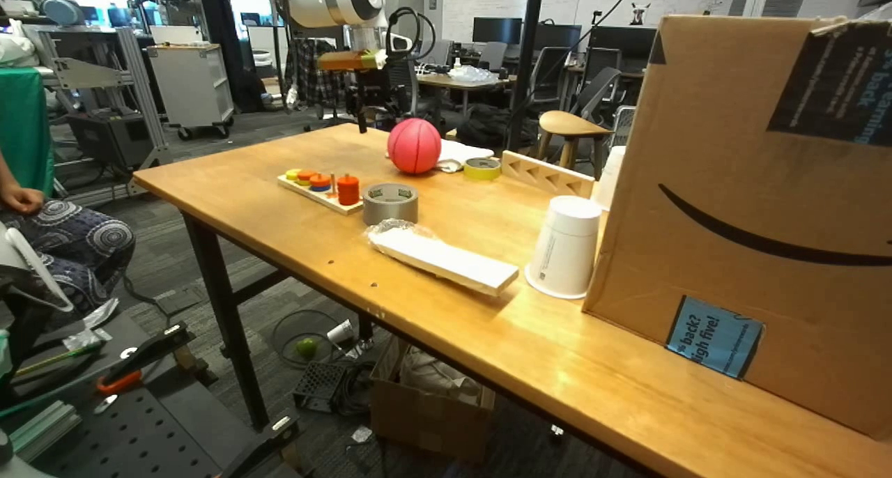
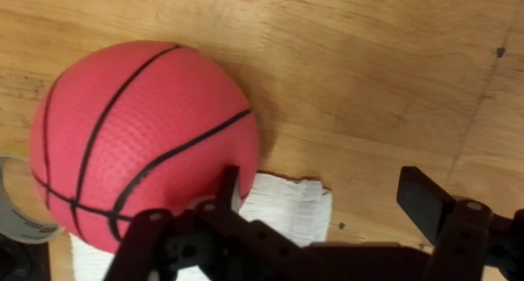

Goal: Push the basketball to the right side of the table

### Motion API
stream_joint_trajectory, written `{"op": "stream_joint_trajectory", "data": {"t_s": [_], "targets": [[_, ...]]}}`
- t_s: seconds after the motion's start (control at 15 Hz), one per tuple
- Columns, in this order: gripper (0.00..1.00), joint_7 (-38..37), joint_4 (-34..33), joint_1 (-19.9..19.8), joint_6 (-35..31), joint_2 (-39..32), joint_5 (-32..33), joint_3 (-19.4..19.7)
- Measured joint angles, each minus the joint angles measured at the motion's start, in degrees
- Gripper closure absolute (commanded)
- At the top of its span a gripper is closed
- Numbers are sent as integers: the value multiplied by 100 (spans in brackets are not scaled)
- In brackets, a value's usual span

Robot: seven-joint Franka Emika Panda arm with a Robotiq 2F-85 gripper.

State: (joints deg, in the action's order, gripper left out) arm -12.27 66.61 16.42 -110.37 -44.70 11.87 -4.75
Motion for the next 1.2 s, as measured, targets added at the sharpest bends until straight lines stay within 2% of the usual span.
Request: {"op": "stream_joint_trajectory", "data": {"t_s": [0.13, 0.33, 0.6, 0.73, 1.0, 1.2], "targets": [[0, -124, 176, -228, 1, 119, 11, 149], [0, -426, 711, -485, -2, 549, 107, 661], [0, -999, 1526, -717, -56, 1384, 536, 1240], [0, -1189, 2014, -790, -126, 1908, 828, 1399], [0, -1267, 3105, -832, -156, 3064, 1314, 1352], [0, -1297, 3970, -818, -168, 3906, 1456, 1020]]}}
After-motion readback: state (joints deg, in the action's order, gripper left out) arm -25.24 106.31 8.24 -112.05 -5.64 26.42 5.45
